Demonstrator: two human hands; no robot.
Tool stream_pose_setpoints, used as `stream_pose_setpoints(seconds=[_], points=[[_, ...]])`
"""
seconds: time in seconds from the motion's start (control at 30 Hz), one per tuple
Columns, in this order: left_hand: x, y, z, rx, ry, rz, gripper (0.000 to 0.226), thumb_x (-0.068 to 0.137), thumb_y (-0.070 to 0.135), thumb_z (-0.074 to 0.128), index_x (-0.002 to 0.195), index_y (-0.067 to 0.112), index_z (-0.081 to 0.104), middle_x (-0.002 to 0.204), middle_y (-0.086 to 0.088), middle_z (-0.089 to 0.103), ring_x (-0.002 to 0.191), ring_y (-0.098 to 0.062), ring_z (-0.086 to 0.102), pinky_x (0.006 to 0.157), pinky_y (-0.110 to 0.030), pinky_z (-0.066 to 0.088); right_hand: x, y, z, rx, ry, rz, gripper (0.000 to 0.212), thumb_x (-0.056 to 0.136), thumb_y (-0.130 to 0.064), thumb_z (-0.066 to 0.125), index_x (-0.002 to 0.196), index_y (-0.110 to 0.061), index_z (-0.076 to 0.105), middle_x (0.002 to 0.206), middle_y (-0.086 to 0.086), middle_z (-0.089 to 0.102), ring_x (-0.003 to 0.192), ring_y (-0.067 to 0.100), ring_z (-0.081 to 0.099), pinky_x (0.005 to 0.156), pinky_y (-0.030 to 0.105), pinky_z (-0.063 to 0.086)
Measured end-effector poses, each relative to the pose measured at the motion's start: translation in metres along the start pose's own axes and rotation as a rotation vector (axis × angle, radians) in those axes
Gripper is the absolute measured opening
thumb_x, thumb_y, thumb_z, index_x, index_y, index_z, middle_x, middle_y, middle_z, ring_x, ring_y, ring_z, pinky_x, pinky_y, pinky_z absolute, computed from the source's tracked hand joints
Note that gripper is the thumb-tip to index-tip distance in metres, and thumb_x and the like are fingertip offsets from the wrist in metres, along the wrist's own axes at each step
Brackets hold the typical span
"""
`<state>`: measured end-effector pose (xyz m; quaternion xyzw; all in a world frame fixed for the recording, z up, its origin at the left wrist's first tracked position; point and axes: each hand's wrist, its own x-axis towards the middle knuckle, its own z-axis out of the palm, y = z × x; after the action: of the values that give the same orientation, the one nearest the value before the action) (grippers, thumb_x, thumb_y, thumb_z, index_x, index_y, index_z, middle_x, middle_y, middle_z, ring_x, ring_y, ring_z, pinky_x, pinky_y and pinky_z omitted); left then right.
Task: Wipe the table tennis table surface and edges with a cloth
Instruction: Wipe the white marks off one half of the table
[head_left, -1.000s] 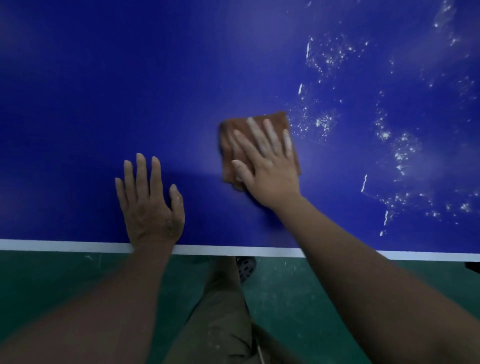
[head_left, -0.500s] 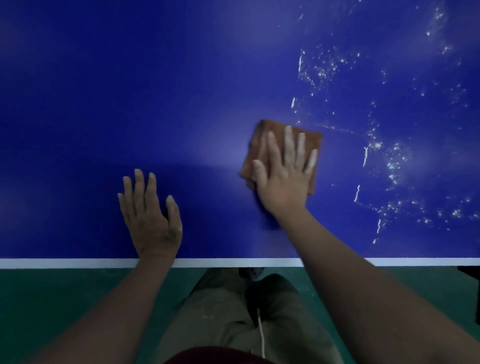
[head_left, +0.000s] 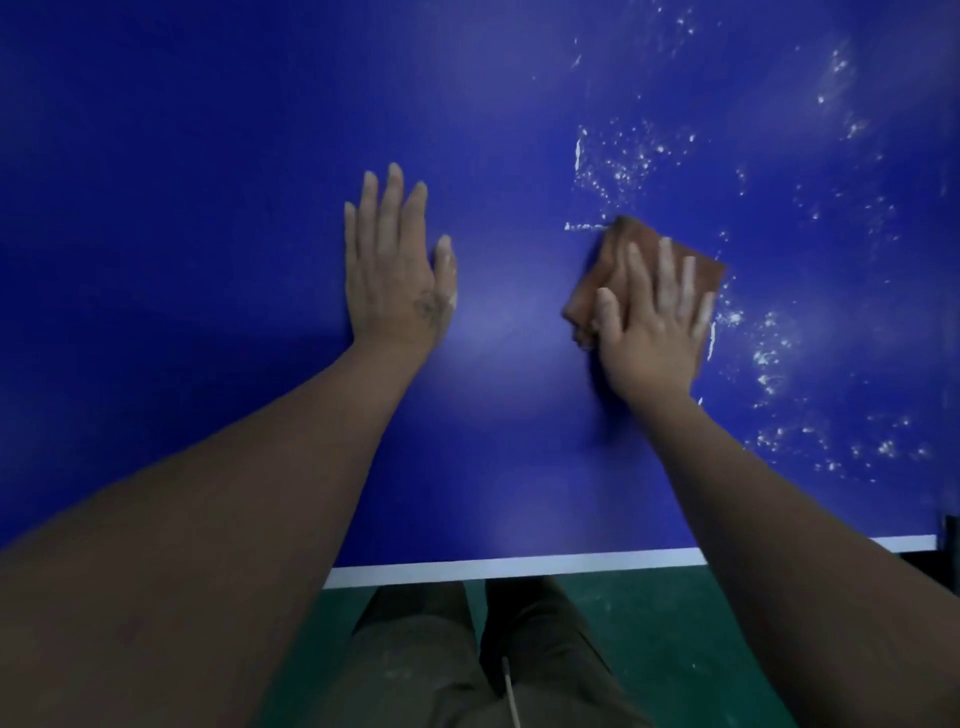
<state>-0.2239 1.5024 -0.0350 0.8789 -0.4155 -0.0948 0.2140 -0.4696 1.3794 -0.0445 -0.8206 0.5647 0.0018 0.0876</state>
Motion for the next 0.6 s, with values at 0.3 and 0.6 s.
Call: stream_pose_setpoints(seconds=[0.3, 0.6], points=[[-0.001, -0.013, 0.012, 0.279, -0.047, 0.020, 0.063, 0.119, 0.045, 0.011, 0.176, 0.018, 0.013, 0.184, -0.007, 0.003, 0.171, -0.032, -0.002, 0.137, -0.055, 0.004, -0.035, -0.072, 0.016, -0.044, 0.047, -0.206, 0.064, 0.109, -0.055, 0.041, 0.168, -0.030, 0.036, 0.179, 0.005, 0.019, 0.167, 0.032, 0.013, 0.131, 0.064, 0.005], [0.001, -0.012, 0.018, 0.267, 0.009, 0.028, 0.065, 0.119, 0.052, 0.018, 0.174, 0.018, 0.022, 0.183, -0.007, 0.014, 0.170, -0.032, 0.007, 0.137, -0.057, 0.008, 0.038, -0.065, 0.014, 0.007, 0.042, -0.400, 0.063, 0.108, -0.059, 0.039, 0.167, -0.037, 0.034, 0.179, -0.005, 0.018, 0.167, 0.023, 0.012, 0.132, 0.059, 0.005]])
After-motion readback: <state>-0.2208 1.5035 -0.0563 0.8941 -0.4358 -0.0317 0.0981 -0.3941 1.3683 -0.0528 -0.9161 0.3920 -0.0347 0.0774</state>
